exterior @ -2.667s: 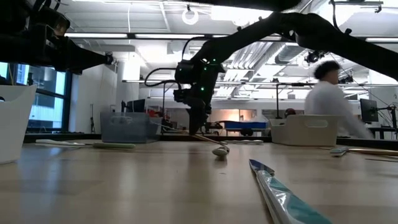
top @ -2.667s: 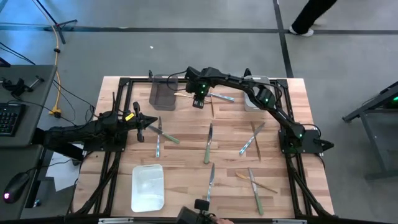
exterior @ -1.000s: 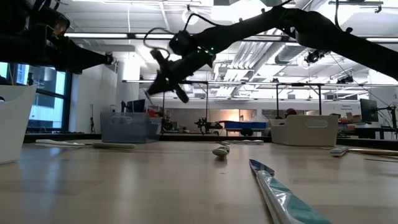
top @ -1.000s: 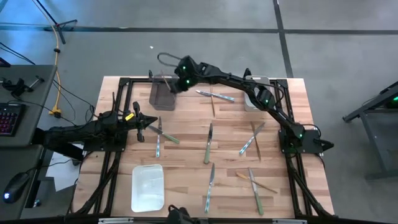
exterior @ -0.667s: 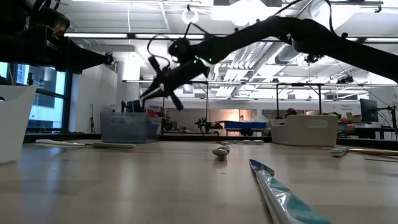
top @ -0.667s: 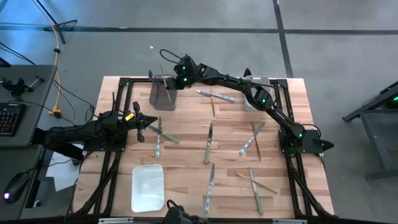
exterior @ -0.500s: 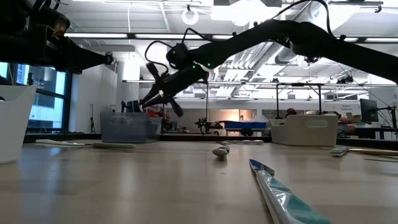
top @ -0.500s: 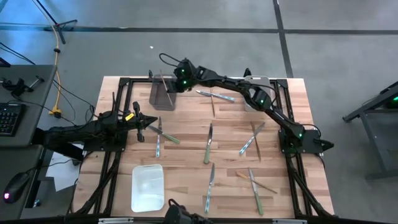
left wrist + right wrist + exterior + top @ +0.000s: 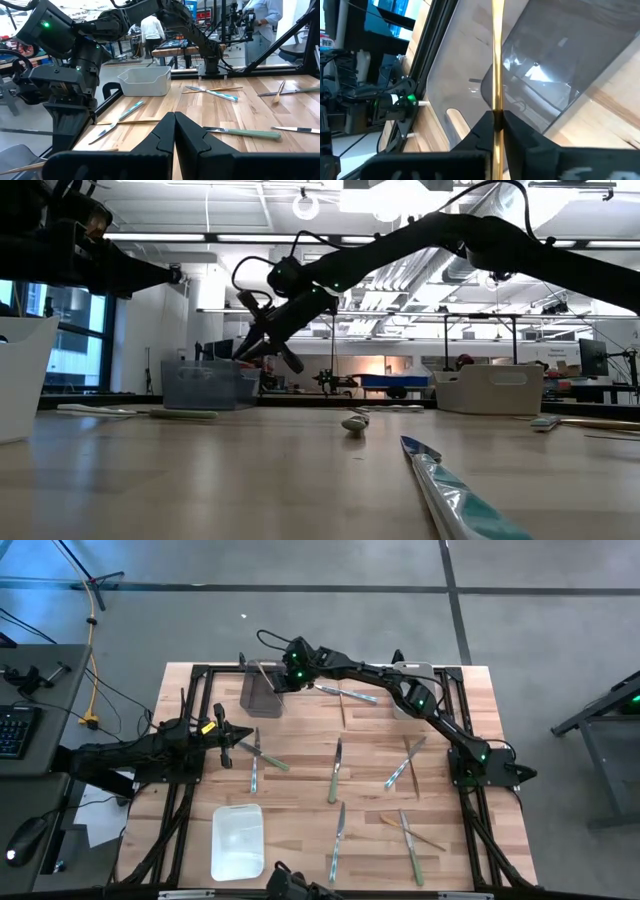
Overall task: Sort silverware by color (type)
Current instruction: Put the middle left orange table knife into black bin, then put the top left green table knife into the white bin
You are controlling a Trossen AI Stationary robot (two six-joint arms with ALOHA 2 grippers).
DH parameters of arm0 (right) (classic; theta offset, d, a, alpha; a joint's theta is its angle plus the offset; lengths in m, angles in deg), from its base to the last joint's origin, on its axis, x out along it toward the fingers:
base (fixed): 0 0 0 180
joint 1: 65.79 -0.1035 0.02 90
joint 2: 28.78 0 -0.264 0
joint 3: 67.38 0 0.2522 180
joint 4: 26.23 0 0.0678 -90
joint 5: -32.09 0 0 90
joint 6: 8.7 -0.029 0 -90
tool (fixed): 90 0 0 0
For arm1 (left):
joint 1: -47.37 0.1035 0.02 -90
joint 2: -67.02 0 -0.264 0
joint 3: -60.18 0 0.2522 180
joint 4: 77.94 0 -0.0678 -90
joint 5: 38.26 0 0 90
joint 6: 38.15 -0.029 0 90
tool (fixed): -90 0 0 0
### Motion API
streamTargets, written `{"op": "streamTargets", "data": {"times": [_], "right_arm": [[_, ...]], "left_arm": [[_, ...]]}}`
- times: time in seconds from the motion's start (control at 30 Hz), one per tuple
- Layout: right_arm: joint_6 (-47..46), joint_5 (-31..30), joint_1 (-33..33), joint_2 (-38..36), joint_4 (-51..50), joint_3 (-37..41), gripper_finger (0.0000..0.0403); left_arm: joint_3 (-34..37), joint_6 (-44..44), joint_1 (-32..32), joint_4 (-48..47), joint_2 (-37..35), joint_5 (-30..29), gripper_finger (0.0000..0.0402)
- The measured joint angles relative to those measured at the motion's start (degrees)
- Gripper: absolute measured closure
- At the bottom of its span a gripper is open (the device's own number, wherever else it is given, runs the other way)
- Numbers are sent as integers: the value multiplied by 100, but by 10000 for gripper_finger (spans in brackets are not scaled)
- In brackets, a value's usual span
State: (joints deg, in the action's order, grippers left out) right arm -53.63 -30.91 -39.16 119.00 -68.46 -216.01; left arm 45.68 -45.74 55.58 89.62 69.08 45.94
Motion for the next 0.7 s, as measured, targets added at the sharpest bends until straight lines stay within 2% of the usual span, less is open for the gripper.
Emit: {"op": "streamTargets", "data": {"times": [0.4, 0.6, 0.7], "right_arm": [[-413, -113, 0, 0, 217, 0, 368], [-388, -119, 0, 0, 269, 0, 315], [-44, 12, 16, 0, 291, 0, 291]], "left_arm": [[0, 2, 0, 0, 0, 0, 401], [0, 6, 0, 0, 0, 16, 401], [0, 89, -1, -14, 0, 138, 401]]}}
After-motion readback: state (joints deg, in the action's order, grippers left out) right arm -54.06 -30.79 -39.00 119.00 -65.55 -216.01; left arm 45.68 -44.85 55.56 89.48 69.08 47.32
